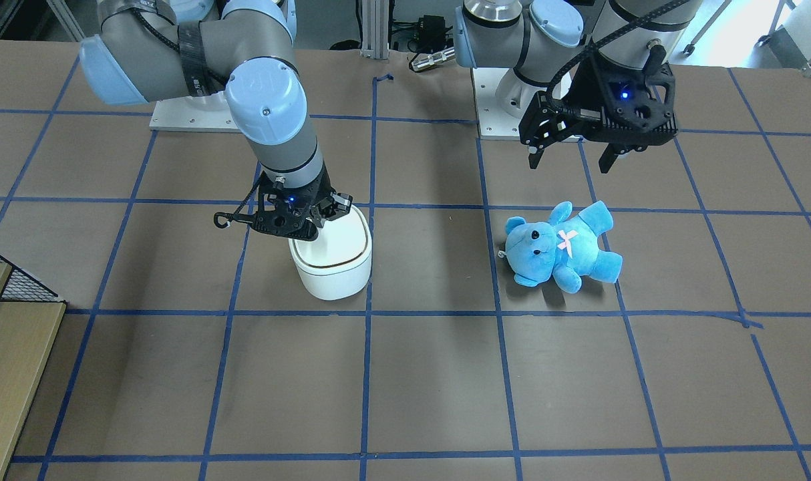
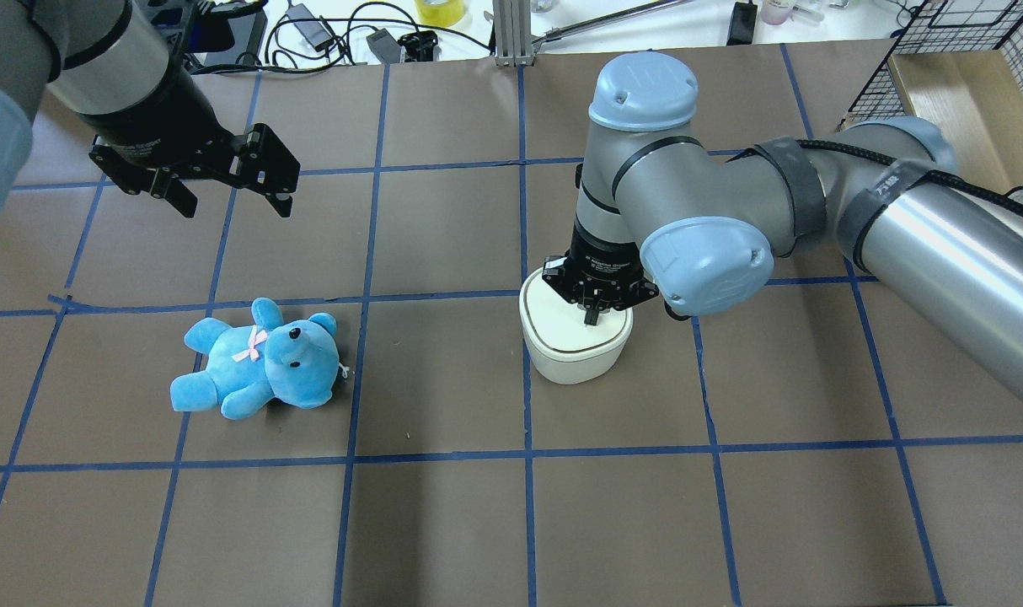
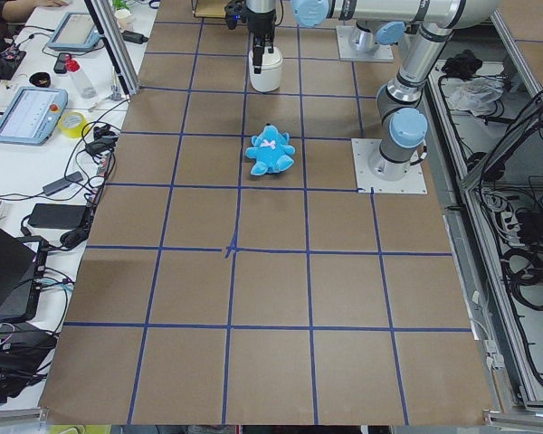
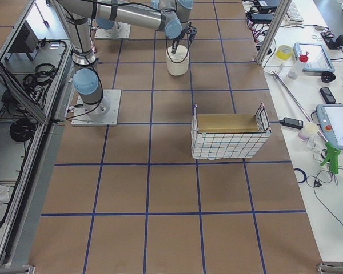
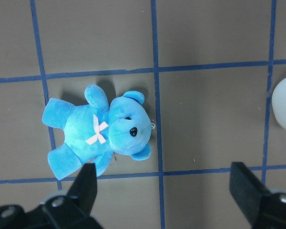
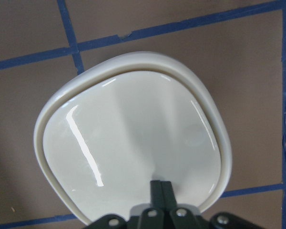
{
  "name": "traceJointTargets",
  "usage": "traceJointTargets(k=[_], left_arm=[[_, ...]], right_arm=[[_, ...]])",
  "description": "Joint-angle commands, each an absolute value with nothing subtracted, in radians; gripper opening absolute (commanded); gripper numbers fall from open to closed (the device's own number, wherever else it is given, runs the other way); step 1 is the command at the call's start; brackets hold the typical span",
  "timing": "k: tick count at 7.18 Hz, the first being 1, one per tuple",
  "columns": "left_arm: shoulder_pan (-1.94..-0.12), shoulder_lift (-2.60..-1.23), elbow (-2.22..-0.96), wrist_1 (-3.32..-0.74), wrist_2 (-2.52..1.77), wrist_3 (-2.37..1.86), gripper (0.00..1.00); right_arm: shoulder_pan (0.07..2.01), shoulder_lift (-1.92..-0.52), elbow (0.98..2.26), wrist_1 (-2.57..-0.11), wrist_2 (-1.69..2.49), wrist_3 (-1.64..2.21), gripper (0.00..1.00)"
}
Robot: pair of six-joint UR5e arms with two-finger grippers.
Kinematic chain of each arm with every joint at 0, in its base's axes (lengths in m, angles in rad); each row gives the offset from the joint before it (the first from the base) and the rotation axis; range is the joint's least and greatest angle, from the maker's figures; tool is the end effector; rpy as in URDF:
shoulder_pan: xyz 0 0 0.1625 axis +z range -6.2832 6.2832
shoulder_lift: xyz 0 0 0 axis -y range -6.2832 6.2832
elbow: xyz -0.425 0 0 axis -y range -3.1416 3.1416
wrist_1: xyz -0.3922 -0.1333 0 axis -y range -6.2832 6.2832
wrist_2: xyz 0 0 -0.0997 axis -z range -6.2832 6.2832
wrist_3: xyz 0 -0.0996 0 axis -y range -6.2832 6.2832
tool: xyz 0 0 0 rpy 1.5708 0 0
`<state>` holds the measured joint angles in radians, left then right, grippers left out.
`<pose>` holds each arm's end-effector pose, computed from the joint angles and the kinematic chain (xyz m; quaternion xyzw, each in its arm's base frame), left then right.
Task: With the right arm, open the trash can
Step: 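Lower the right gripper and grip the lid's edge nearest the robot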
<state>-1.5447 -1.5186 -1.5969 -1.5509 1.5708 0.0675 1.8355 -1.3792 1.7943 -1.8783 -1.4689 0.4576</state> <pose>-0.1209 -0.4774 0.5022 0.0207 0.9995 -0.0230 0.0011 0.2767 -0.4724 0.3123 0.0988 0.9924 0.0682 0.0286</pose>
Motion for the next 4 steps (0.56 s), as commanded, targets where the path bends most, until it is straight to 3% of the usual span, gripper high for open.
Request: traceJointTargets(k=[1, 4], left_arm=[[-1.545, -1.519, -1.597, -1.551, 1.571, 0.067, 1.0], [-1.545, -1.519, -1.597, -1.551, 1.571, 0.067, 1.0]], right_arm=[[1.833, -1.378, 1.802, -1.896, -1.471, 0.46, 0.0], [1.833, -1.377, 1.799, -1.898, -1.471, 0.466, 0.0]])
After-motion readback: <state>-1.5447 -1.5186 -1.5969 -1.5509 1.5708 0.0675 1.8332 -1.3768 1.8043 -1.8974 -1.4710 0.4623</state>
